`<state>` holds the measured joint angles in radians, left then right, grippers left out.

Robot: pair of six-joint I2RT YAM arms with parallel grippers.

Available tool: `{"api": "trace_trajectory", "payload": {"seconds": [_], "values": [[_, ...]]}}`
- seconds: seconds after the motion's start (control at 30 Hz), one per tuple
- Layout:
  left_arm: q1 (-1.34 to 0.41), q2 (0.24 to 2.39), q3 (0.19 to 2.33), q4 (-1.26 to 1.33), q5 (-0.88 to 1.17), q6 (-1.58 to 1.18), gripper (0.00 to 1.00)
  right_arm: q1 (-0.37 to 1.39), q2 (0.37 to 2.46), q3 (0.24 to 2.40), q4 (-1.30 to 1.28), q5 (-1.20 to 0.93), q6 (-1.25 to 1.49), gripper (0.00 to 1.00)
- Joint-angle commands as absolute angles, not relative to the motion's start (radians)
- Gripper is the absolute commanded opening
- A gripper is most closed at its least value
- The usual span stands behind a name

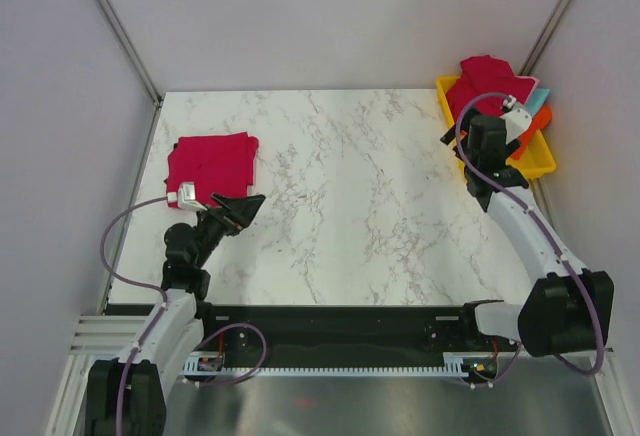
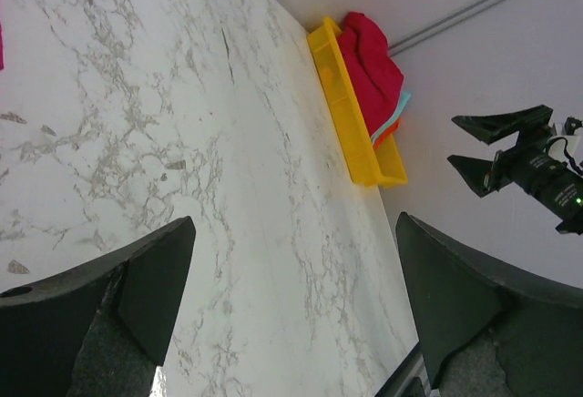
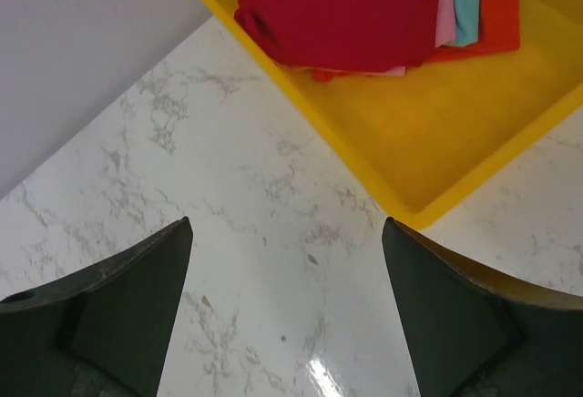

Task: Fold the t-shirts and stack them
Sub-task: Grab the tshirt from the pile

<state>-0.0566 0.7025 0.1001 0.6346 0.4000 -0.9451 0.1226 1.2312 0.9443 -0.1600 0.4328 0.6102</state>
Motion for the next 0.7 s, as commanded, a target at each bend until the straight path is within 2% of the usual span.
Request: {"api": "trace_trajectory", "payload": {"seconds": [0.0, 0.2, 0.3, 0.67], "values": [[-0.061, 0.774, 0.116, 0.749, 0.481, -1.023, 1.00, 0.072, 1.354, 1.070, -0.179, 0.414, 0.649, 0.94], [-0.135, 0.805, 0.155, 0.695, 0.434, -0.994, 1.00, 0.067, 1.638, 1.337, -0.245, 0.585, 0.672, 0.88], [-0.187, 0.824, 0.175, 0.678, 0.404, -0.976, 0.99, 0.064, 1.750, 1.449, -0.287, 0.682, 0.652, 0.89], [-0.293, 0.824, 0.195, 0.664, 0.413, -1.025, 0.99, -0.060, 2.078, 1.709, -0.344, 0.719, 0.621, 0.90]]}}
